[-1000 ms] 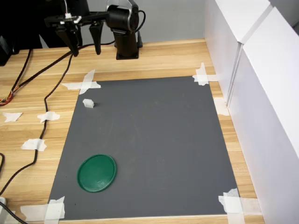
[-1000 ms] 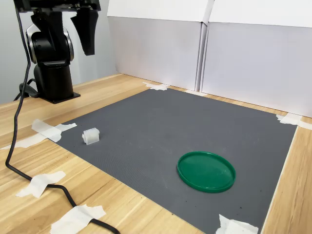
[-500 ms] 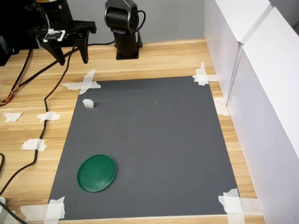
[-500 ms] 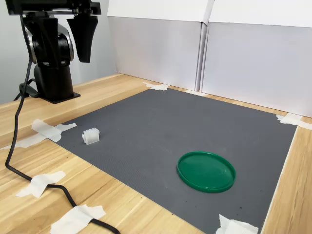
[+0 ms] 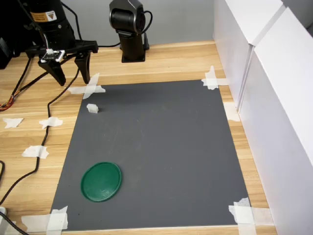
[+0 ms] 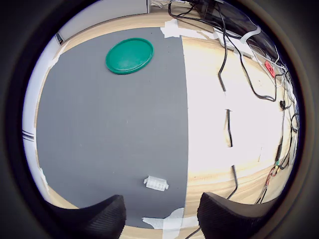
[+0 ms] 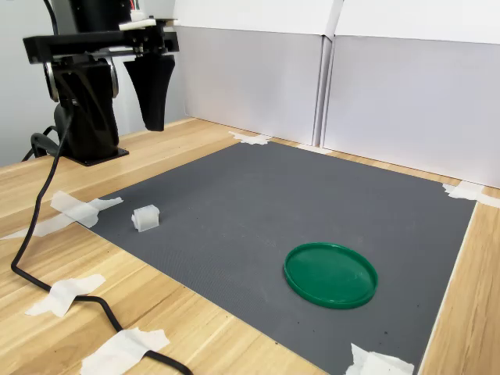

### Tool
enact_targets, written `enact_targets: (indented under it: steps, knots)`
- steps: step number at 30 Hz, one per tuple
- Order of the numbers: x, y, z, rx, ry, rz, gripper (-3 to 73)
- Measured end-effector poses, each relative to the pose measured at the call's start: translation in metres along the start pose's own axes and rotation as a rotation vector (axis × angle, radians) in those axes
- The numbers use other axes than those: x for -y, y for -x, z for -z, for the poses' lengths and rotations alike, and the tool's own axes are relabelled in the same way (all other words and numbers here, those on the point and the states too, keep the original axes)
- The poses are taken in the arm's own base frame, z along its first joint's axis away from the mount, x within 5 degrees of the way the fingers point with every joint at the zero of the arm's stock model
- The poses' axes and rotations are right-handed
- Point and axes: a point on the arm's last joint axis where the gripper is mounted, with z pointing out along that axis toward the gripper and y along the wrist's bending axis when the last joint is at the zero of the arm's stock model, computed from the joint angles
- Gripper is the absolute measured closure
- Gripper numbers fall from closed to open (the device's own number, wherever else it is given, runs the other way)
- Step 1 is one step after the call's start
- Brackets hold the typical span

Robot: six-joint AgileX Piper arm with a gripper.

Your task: Grasp a white terminal and put it on the green lid.

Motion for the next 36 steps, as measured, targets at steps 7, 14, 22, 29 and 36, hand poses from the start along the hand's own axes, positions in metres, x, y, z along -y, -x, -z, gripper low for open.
enact_targets:
  steps: [7, 14, 22, 29, 36]
  knots:
    - [-0.004, -0.009, -0.027, -0.023, 0.023, -0.011, 8.2]
    - [-0.001, -0.007, -0.043, -0.035, 0.023, -0.027, 8.2]
    - [0.001, -0.005, -0.061, -0.071, 0.039, -0.036, 8.2]
    - [0.002, -0.005, -0.070, -0.051, 0.031, -0.044, 8.2]
    - [-0.004, -0.017, -0.086, -0.077, 0.056, -0.044, 8.2]
